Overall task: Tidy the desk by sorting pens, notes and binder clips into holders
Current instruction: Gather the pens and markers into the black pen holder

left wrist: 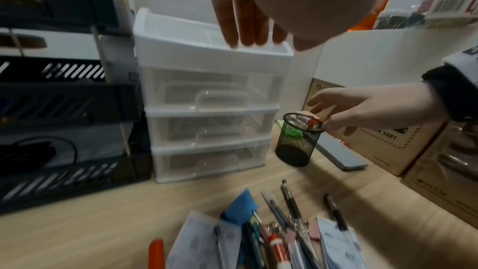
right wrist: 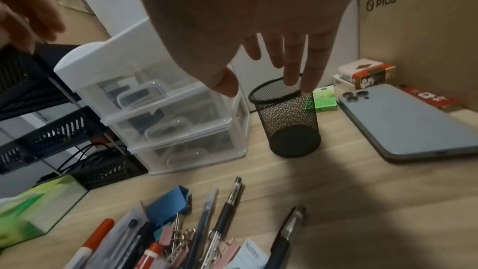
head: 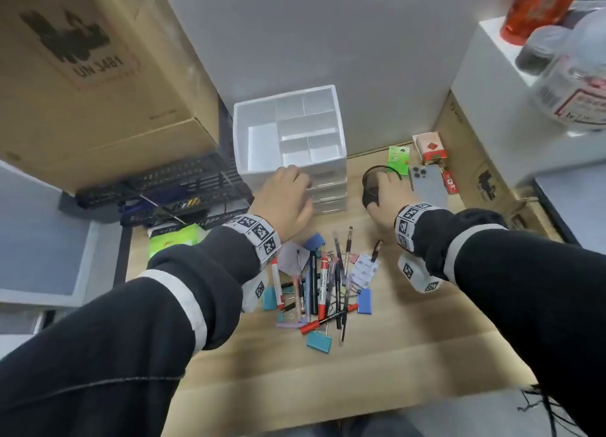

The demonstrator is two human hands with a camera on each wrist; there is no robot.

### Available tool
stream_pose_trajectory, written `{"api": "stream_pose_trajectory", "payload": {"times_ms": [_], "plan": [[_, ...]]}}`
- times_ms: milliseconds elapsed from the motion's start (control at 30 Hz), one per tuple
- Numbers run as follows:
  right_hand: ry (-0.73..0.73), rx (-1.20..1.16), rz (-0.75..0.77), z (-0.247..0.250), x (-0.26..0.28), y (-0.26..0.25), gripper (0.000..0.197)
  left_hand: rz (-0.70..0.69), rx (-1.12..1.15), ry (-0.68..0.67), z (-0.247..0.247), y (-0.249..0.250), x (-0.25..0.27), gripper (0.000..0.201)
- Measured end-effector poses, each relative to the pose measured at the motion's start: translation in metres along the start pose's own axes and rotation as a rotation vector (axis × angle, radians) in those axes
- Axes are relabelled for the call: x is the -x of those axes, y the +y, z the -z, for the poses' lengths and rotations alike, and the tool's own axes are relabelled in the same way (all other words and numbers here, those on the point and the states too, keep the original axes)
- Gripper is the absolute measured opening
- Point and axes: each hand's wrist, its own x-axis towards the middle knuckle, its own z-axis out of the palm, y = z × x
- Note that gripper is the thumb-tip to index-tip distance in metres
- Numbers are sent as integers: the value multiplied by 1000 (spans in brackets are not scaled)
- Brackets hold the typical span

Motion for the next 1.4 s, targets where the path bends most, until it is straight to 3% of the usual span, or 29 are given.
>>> {"api": "stream_pose_trajectory", "payload": {"times_ms": [100, 200, 333, 533, 667, 733, 833, 1000, 1133, 1233, 1300, 1400], "plan": [[-75, 0, -41, -10, 0, 1, 63, 75, 43, -228, -18, -6, 6, 23], [-135, -56, -87, -22, -4, 0, 60, 254, -5, -598, -37, -13, 16, 26], [-115, -45, -100, -27, -8, 1, 52, 312, -18, -768, -53, -20, 26, 28], [22, 42, -51, -15, -9, 4, 34, 313, -31, -725, -46, -24, 16, 30], [153, 48, 39, 5, -2, -2, 41, 317, -15, -717, -35, -21, 1, 23], [116, 46, 77, 12, 0, -5, 45, 332, 4, -718, -33, -18, -5, 25], [-1, -32, 92, 19, 4, -12, 50, 373, 67, -702, -29, -15, -11, 59], [-213, -312, 66, 11, 17, -31, 52, 416, 163, -688, -31, -11, -13, 89], [-329, -566, 72, -7, 27, -55, 47, 477, 312, -679, -35, -11, -5, 80], [-357, -673, 74, -21, 30, -76, 37, 563, 301, -646, -40, -19, 4, 108], [-373, -754, 64, -31, 30, -86, 37, 614, 302, -586, -49, -29, 11, 113], [-356, -821, 79, -44, 30, -98, 37, 644, 302, -616, -54, -45, 19, 92]]}}
